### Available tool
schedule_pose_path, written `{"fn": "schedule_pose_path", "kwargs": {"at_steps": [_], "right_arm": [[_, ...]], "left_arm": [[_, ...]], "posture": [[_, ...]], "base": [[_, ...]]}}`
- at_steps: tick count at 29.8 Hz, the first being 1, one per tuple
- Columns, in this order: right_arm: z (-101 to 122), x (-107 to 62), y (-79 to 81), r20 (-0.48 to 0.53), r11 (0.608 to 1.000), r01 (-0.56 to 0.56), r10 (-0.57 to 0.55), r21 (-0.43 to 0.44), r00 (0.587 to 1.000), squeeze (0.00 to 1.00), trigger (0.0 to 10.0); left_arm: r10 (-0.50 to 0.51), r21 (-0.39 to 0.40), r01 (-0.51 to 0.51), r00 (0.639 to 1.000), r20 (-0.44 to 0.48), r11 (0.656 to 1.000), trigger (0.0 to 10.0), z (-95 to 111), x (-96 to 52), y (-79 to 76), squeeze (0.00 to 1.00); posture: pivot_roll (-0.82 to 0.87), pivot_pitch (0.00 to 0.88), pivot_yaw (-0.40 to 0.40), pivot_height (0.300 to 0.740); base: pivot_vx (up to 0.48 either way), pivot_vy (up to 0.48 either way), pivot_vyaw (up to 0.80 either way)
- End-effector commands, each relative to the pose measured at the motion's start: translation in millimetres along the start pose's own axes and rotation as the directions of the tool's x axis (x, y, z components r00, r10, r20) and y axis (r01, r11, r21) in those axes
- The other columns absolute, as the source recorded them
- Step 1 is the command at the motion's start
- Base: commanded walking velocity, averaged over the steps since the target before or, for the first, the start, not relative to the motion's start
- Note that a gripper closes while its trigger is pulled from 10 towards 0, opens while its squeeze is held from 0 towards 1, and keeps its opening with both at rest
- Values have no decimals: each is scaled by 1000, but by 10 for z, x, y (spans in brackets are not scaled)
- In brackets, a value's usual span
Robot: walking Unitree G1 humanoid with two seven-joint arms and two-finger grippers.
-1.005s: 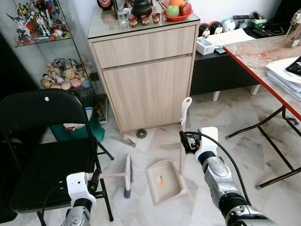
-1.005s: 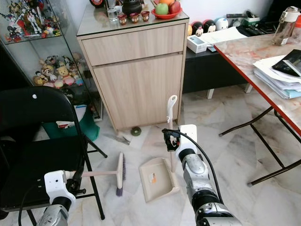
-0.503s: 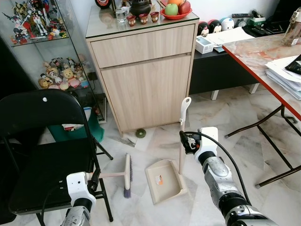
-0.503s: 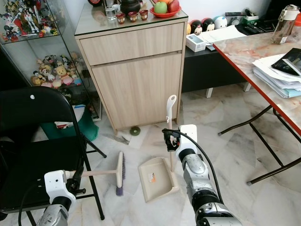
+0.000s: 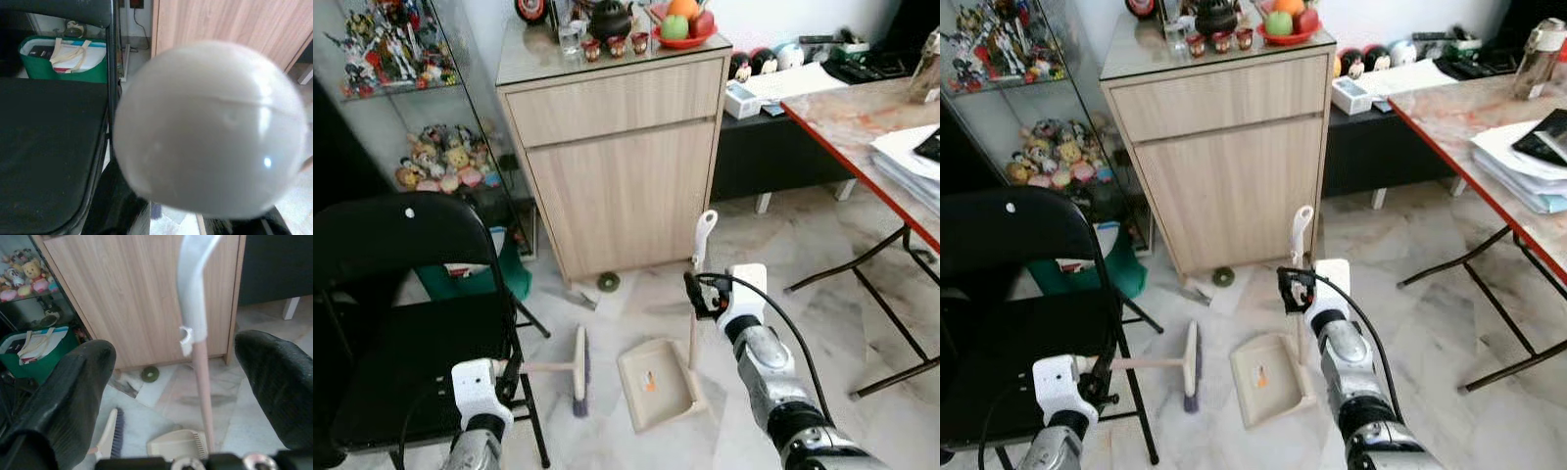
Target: Sweep floor
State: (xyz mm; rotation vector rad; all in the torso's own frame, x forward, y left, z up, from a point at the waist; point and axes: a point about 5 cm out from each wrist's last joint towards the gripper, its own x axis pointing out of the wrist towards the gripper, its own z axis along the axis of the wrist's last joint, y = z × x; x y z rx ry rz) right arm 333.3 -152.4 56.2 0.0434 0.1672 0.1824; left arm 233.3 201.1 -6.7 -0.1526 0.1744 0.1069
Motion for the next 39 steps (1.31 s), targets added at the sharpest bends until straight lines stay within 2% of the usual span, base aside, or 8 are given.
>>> {"fn": "schedule_pose_path", "kwargs": {"at_steps": [1, 3, 4, 6, 7, 19, 39], "right_arm": [[17, 12, 36, 7, 1000, -13, 13, 4, 1000, 1000, 10000], [16, 14, 37, 2, 1000, -10, 10, -5, 1000, 1000, 10000], [15, 14, 38, 1, 1000, -10, 10, -7, 1000, 851, 10000], [14, 15, 37, 0, 1000, -9, 9, -7, 1000, 851, 10000], [15, 17, 37, -1, 1000, -9, 9, -8, 1000, 0, 10000], [12, 17, 36, -5, 1000, -8, 8, -8, 1000, 0, 10000], [-43, 37, 86, -66, 999, -30, 28, -28, 997, 0, 10000]], "left_arm": [[14, 6, -14, 999, -28, 1000, 10000, -38, -24, 53, 0], [14, 5, -14, 1000, -28, 1000, 10000, -37, -24, 53, 0], [14, 5, -14, 1000, -28, 1000, 10000, -37, -23, 52, 0], [14, 5, -14, 1000, -28, 1000, 10000, -37, -23, 52, 0], [14, 5, -14, 1000, -27, 1000, 10000, -37, -22, 49, 0], [17, 8, -16, 999, -31, 1000, 10000, -43, -22, 49, 0], [17, 18, -16, 999, -43, 1000, 10000, -46, -4, 57, 0]], "posture": [[-284, 52, 92, 740], [-284, 52, 92, 740], [-284, 52, 92, 740], [-283, 52, 91, 740], [-283, 52, 91, 740], [-285, 50, 90, 740], [-285, 45, 92, 740]], "base": [[277, 0, 0], [281, 0, 0], [281, 0, 0], [281, 0, 0], [281, 0, 0], [279, 0, 0], [0, 0, 0]]}}
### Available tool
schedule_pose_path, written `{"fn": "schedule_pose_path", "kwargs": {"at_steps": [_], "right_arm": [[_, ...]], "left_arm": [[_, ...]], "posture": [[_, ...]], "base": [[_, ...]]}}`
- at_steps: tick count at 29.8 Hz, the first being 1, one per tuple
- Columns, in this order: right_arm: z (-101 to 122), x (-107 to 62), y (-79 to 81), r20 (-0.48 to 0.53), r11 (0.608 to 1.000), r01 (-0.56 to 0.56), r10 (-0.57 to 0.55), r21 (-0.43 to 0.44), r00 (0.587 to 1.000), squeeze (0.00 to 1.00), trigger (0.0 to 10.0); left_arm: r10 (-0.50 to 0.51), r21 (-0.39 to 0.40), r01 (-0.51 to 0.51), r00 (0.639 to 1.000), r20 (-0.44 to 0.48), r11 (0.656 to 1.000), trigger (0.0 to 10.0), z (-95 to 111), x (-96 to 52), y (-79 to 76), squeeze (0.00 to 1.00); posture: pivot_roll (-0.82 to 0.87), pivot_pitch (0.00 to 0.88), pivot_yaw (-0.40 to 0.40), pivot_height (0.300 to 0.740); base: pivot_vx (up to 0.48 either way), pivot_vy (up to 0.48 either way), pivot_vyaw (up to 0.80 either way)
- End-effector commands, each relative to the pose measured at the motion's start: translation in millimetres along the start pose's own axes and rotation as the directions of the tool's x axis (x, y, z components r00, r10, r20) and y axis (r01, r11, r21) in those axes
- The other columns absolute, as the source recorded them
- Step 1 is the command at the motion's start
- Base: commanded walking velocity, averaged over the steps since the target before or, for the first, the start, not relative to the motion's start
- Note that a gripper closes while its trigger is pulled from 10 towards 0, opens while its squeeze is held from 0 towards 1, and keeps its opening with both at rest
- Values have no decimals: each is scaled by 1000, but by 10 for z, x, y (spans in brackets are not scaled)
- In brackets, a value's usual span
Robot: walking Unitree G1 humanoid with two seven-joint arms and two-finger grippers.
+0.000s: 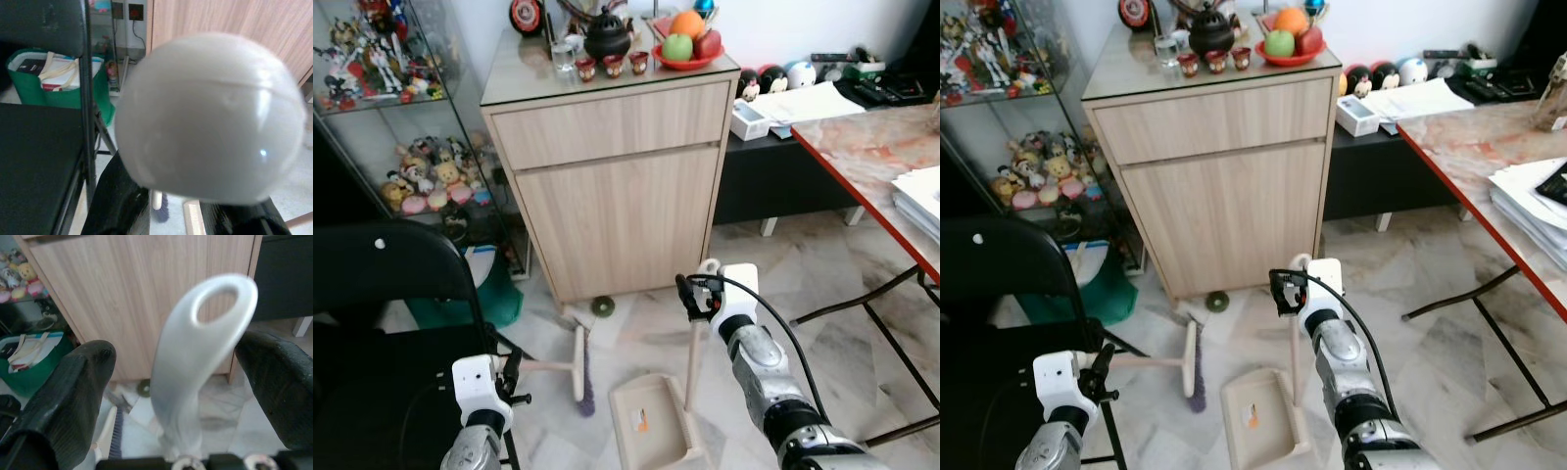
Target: Sweep floor
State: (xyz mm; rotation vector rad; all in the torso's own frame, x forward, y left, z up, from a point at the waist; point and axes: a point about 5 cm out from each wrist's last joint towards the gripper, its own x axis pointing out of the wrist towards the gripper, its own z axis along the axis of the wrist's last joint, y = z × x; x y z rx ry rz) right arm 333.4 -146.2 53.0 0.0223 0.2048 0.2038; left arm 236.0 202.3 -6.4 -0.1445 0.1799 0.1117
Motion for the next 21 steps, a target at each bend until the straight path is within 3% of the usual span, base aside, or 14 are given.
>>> {"fn": "schedule_pose_path", "kwargs": {"at_steps": [1, 21], "right_arm": [[-12, 22, 29, -30, 1000, -10, 10, -13, 999, 0, 10000], [-41, 59, -59, -135, 997, 38, -47, -66, 990, 0, 10000]], "left_arm": [[9, 11, -9, 999, -38, 1000, 10000, -55, -29, 48, 0], [-2, 20, 3, 999, -54, 1000, 10000, -98, -56, 19, 0]], "posture": [[-285, 45, 92, 740], [-278, 56, 96, 740]], "base": [[0, 0, 0], [0, 0, 0]]}}
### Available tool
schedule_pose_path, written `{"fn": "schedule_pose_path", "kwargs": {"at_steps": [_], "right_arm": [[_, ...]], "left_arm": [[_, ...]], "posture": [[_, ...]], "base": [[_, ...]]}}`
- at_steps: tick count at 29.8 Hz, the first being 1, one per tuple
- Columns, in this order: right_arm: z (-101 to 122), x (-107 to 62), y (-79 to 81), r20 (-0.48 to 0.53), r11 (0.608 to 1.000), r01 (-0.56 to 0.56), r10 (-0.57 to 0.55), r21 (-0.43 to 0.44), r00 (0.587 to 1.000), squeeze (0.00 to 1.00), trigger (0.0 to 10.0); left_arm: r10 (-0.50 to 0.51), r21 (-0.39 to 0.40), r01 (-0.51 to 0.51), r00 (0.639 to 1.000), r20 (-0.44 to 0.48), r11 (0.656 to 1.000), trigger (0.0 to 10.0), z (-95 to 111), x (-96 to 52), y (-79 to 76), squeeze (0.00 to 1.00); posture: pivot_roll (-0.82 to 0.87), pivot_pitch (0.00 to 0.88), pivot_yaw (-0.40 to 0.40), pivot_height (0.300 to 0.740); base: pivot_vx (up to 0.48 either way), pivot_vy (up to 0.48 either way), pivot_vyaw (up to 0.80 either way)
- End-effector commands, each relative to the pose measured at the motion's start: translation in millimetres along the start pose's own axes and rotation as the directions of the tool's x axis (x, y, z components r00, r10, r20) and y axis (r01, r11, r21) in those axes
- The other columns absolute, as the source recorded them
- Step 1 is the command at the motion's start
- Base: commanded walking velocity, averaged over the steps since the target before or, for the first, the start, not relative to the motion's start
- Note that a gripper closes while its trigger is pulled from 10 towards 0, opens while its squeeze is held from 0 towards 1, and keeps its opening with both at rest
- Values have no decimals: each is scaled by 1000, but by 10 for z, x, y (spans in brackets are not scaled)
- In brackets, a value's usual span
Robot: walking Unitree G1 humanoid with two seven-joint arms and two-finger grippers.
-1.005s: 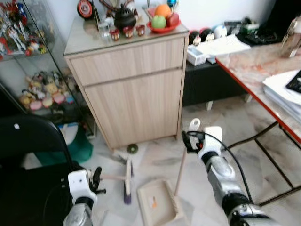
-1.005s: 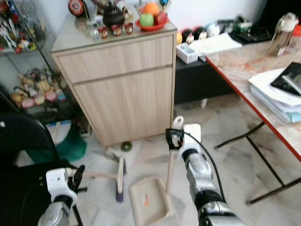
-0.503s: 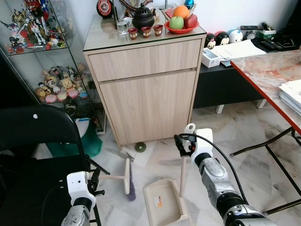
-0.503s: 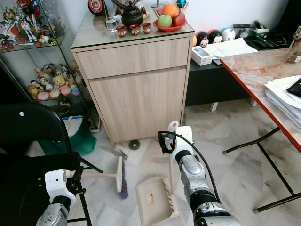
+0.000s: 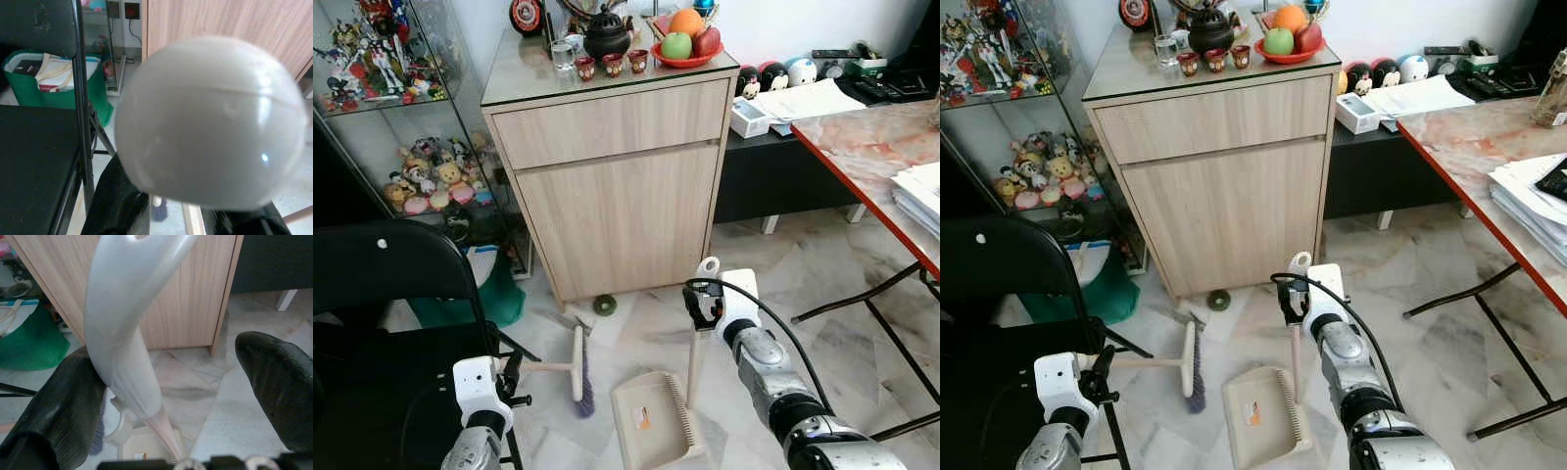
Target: Sweep floor
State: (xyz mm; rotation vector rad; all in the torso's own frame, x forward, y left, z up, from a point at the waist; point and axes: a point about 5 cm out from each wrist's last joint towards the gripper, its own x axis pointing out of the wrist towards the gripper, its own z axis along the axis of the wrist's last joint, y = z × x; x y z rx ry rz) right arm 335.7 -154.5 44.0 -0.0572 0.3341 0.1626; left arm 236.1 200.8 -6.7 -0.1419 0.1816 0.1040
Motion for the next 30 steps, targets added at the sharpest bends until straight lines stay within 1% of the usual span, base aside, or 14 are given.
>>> {"fn": "schedule_pose_path", "kwargs": {"at_steps": [1, 10, 17, 18, 20, 24, 27, 30], "right_arm": [[49, 31, 29, -4, 1000, -5, 5, -4, 1000, 0, 10000], [81, 51, 24, -15, 1000, -2, 2, -22, 1000, 0, 10000], [36, 44, 34, -37, 1000, -8, 7, -28, 999, 0, 10000], [32, 43, 38, -39, 999, -11, 10, -33, 999, 0, 10000], [39, 46, 56, -39, 996, -32, 28, -85, 999, 0, 10000], [57, 52, 80, -31, 993, -52, 49, -110, 998, 0, 10000], [67, 55, 70, -31, 993, -49, 46, -112, 998, 0, 10000], [84, 58, 62, -24, 990, -48, 46, -136, 999, 0, 10000]], "left_arm": [[5, 17, -4, 999, -52, 1000, 10000, -94, -57, 34, 0], [5, 26, -3, 999, -51, 1000, 10000, -91, -66, 53, 0], [6, 35, -4, 999, -52, 999, 10000, -90, -78, 72, 0], [6, 37, -4, 999, -51, 999, 10000, -90, -80, 74, 0], [7, 39, -5, 999, -51, 999, 10000, -91, -84, 77, 0], [4, 42, -2, 999, -51, 999, 10000, -95, -88, 70, 0], [2, 43, 0, 999, -51, 999, 10000, -99, -93, 60, 0], [1, 44, 1, 999, -50, 999, 10000, -106, -110, 53, 0]], "posture": [[-278, 56, 96, 740], [-268, 60, 104, 740], [-260, 66, 110, 740], [-259, 67, 111, 740], [-260, 69, 113, 740], [-256, 76, 114, 740], [-253, 80, 114, 740], [-247, 88, 115, 740]], "base": [[0, 0, 0], [0, 0, 0], [0, 0, 0], [0, 0, 0], [0, 0, 0], [0, 0, 0], [0, 0, 0], [0, 0, 0]]}}
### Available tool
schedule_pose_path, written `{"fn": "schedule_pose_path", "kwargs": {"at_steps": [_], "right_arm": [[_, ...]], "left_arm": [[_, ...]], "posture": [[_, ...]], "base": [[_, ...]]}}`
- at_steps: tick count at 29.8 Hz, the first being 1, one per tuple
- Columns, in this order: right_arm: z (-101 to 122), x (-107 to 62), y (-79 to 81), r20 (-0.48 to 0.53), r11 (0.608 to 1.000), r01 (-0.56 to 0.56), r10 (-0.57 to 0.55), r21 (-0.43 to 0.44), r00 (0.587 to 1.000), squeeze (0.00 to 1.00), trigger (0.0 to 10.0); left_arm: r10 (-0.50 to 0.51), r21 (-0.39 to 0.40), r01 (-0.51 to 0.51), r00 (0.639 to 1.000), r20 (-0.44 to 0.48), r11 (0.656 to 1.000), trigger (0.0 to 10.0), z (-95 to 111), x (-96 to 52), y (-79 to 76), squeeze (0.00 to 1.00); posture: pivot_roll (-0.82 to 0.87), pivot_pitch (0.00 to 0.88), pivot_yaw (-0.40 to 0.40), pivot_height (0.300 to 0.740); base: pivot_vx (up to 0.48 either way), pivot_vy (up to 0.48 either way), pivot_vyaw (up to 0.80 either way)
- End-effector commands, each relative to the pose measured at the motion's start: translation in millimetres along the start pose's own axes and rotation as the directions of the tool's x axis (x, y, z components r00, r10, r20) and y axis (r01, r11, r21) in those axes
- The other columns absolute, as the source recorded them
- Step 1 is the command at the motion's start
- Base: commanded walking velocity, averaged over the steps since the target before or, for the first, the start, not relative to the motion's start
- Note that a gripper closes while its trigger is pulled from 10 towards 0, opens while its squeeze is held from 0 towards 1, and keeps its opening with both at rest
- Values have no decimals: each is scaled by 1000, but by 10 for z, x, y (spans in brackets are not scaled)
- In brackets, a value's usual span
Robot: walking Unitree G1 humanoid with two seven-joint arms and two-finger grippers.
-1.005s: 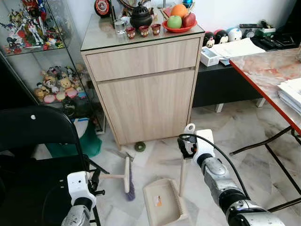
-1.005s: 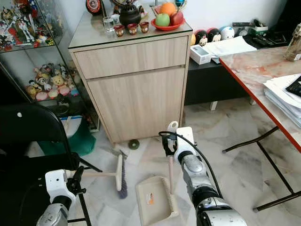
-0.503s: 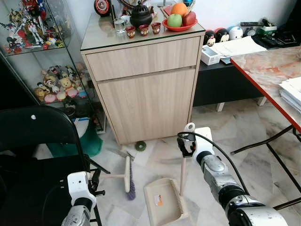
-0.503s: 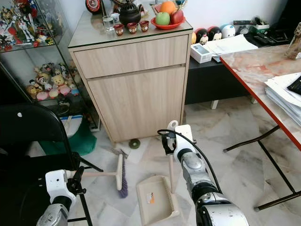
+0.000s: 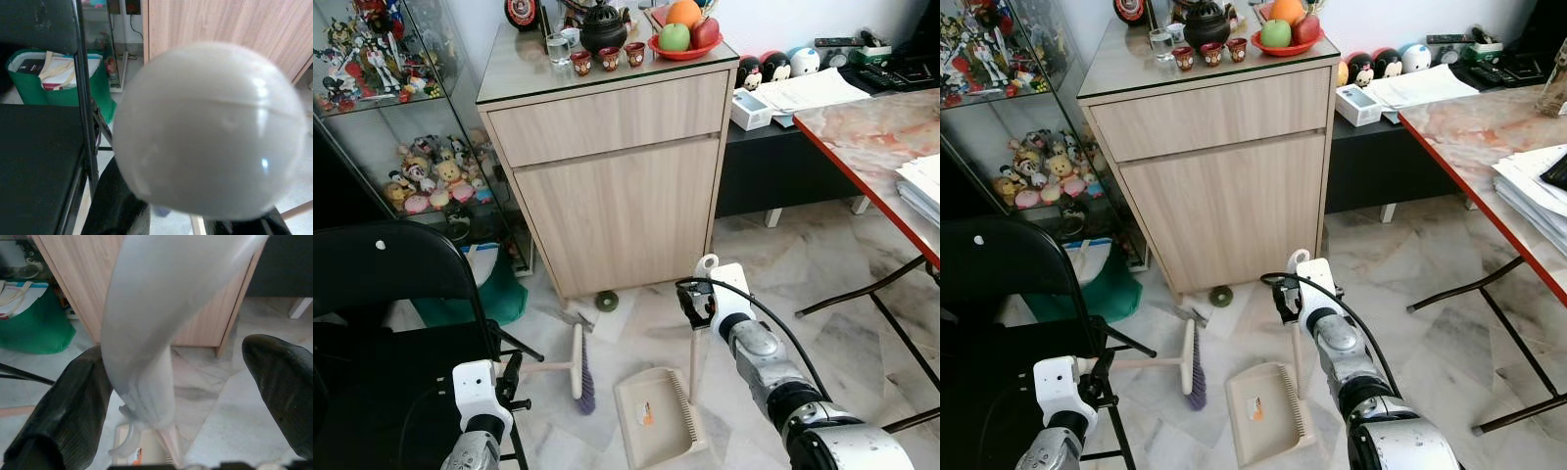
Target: Sweep floor
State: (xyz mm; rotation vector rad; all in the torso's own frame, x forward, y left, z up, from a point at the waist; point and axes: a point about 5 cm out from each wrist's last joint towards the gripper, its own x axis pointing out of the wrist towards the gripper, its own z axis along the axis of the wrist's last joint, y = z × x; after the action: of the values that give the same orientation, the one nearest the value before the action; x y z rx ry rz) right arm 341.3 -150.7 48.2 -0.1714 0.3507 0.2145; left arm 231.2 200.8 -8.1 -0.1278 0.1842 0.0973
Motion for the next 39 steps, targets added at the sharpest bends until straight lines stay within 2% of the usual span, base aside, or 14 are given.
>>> {"fn": "schedule_pose_path", "kwargs": {"at_steps": [1, 8, 9, 10, 11, 39], "right_arm": [[32, 15, 29, 7, 1000, -13, 13, -15, 1000, 0, 10000], [56, 18, 21, 19, 1000, -14, 14, -24, 1000, 0, 10000], [59, 16, 24, 28, 1000, -14, 15, -26, 999, 0, 3882], [62, 16, 25, 34, 1000, -15, 16, -28, 999, 0, 3882], [64, 15, 28, 37, 1000, -15, 16, -27, 999, 0, 0], [53, 15, 77, 46, 1000, -16, 16, -5, 999, 0, 0]], "left_arm": [[5, 29, -4, 999, -47, 1000, 10000, -87, -69, 43, 0], [1, 38, 1, 999, -48, 999, 10000, -103, -117, 54, 0], [0, 41, 2, 999, -48, 999, 10000, -105, -130, 61, 0], [0, 43, 2, 999, -48, 999, 10000, -106, -134, 63, 0], [1, 44, 2, 999, -49, 999, 10000, -107, -139, 67, 0], [-10, 60, 14, 998, -62, 998, 10000, -106, -126, 65, 0]], "posture": [[-247, 88, 115, 740], [-228, 107, 122, 740], [-224, 108, 123, 740], [-224, 108, 123, 740], [-220, 109, 124, 740], [-225, 93, 133, 740]], "base": [[0, 0, 0], [0, 0, 0], [0, 0, 0], [0, 0, 0], [0, 0, 0], [0, 0, 0]]}}
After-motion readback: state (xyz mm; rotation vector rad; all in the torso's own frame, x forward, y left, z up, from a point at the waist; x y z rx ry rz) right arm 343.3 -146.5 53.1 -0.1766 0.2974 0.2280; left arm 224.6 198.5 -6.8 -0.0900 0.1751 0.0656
